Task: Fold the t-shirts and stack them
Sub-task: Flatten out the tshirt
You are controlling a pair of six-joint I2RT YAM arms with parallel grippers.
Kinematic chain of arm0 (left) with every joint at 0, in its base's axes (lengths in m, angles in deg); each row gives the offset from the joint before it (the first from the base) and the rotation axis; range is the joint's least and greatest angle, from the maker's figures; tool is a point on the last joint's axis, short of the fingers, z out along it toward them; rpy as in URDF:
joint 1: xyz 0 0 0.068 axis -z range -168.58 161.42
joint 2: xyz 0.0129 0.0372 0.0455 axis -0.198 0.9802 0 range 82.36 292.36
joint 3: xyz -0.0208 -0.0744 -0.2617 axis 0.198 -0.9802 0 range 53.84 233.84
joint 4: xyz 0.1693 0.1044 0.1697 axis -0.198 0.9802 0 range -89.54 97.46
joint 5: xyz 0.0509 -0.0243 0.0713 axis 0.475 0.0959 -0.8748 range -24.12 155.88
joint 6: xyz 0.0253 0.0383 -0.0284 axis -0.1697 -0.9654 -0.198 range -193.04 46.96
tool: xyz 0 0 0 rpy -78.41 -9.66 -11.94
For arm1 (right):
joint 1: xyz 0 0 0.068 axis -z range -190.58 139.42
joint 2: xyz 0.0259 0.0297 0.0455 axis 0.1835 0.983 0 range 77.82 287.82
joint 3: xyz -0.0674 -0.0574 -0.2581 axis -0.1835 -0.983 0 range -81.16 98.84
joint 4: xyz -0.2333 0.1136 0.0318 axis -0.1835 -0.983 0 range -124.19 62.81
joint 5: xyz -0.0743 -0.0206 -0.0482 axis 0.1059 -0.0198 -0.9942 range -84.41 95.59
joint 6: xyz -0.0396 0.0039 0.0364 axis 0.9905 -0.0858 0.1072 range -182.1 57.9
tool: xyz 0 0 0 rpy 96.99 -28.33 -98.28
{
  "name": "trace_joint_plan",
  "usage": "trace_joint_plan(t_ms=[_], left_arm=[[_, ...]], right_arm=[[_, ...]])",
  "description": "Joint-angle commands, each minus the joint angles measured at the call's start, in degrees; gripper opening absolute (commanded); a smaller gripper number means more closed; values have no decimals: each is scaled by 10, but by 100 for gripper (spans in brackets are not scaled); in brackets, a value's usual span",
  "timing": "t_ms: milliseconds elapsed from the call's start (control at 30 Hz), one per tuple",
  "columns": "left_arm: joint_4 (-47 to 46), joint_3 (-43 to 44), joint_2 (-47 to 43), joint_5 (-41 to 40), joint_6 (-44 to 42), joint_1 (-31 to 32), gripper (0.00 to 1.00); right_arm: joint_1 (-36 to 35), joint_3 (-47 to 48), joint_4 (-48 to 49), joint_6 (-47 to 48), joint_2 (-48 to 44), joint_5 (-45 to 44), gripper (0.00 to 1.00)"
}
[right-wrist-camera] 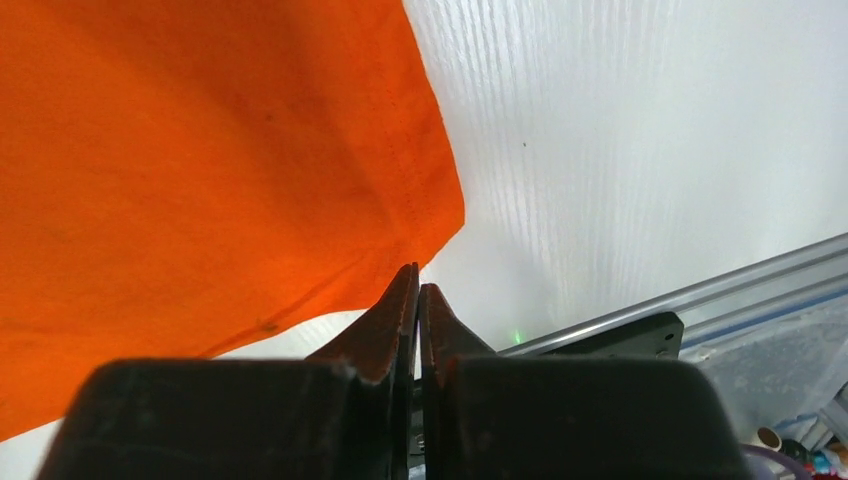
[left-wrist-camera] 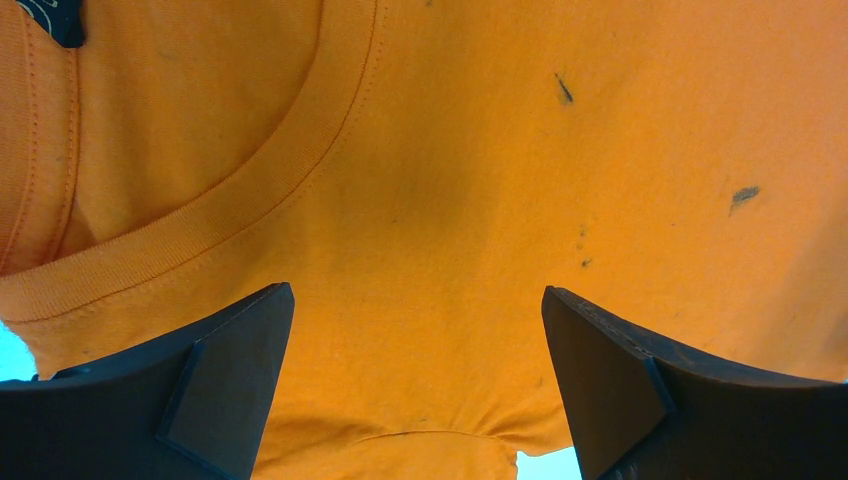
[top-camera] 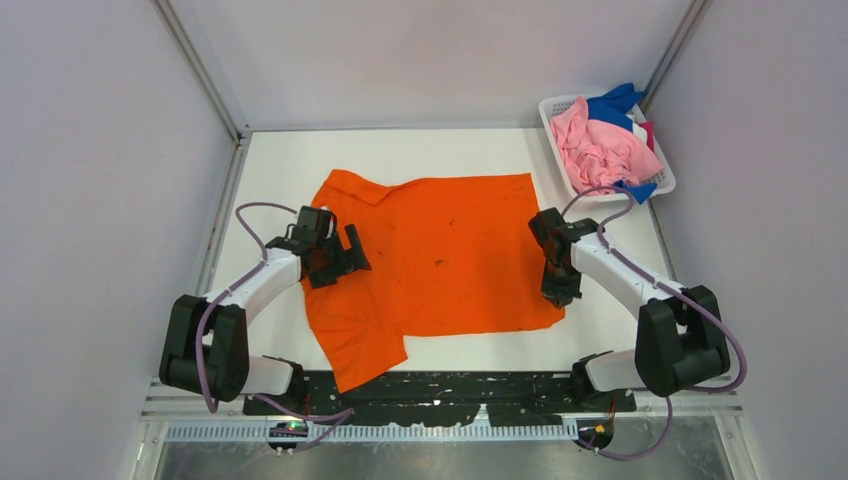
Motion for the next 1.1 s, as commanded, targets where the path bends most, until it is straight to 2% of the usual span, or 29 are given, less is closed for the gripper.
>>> trace_joint_plan(t_ms=[0,167,267,333,533,767,833,933,1067], left_arm=[[-2,11,2,-2,-12,-2,100],[2,12,1,0,-17,-2,100],[1,10,0,-2,-17,-2,100],[0,9,0,-1,-16,-2,100],[-1,11,0,8,-17,-2,100],[6,11,-9,10,-18,-2,99],[8,11,-14,7,-19,-2,100],[7,8,-20,4,-17,-2,99],[-1,5,-18,8,-13,-2,100]], right_arm=[[12,-50,40,-25,-16,1,15],[23,-125,150,-46,-34,37,38],[24,-148,176,-48,-30,31,40],[25,-168,192,-51,-29,30,37],[26,-206,251,-63,-51,48,8],[26,-209,293,-48,-91,66,5],[26,-175,263,-23,-107,54,5],[25,-114,161,-5,-114,22,5],[18,-77,146,15,-109,63,5]])
